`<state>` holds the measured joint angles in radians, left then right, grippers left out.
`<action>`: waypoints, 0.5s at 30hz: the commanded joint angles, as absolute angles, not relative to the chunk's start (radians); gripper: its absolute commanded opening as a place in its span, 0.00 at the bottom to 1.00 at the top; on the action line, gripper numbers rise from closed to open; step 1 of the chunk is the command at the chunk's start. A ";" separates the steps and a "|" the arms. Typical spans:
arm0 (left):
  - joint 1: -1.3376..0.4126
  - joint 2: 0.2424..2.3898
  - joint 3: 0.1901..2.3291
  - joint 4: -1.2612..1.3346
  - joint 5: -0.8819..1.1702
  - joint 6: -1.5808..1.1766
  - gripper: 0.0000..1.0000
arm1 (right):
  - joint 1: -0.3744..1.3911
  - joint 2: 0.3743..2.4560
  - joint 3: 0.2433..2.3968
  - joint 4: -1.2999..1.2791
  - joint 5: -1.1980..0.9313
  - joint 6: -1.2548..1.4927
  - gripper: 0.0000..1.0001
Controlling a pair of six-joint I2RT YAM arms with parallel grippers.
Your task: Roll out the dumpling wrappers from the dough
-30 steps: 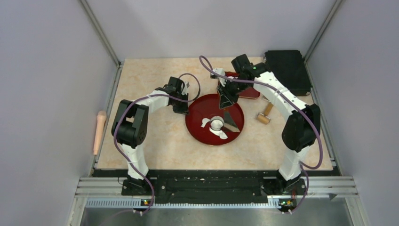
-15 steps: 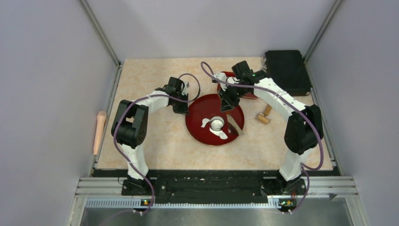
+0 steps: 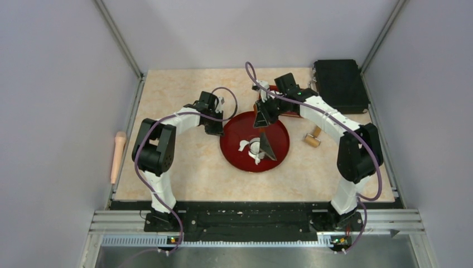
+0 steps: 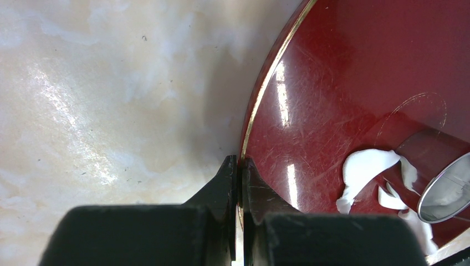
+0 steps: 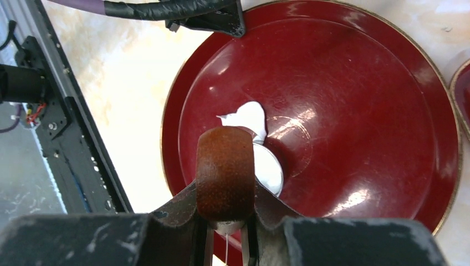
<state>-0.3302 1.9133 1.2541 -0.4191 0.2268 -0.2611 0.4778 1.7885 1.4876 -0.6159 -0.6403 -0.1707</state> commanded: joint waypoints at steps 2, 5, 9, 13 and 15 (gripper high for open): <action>-0.322 1.914 1.218 -0.479 0.181 -0.267 0.00 | 0.490 1.777 1.464 -0.491 -0.731 -0.076 0.00; -0.322 1.914 1.219 -0.480 0.181 -0.267 0.00 | 0.504 1.779 1.457 -0.487 -0.728 -0.085 0.00; -0.322 1.917 1.220 -0.480 0.182 -0.267 0.00 | 0.542 1.774 1.460 -0.479 -0.711 -0.096 0.00; -0.322 1.915 1.220 -0.480 0.184 -0.267 0.00 | 0.601 1.772 1.484 -0.469 -0.640 -0.130 0.00; -0.322 1.914 1.220 -0.480 0.185 -0.267 0.00 | 0.629 1.779 1.496 -0.466 -0.611 -0.143 0.00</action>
<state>-0.3298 1.9133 1.2537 -0.4187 0.2272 -0.2626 0.5667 1.7889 1.4528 -0.5148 -0.6575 -0.1139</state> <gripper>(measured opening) 0.027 0.170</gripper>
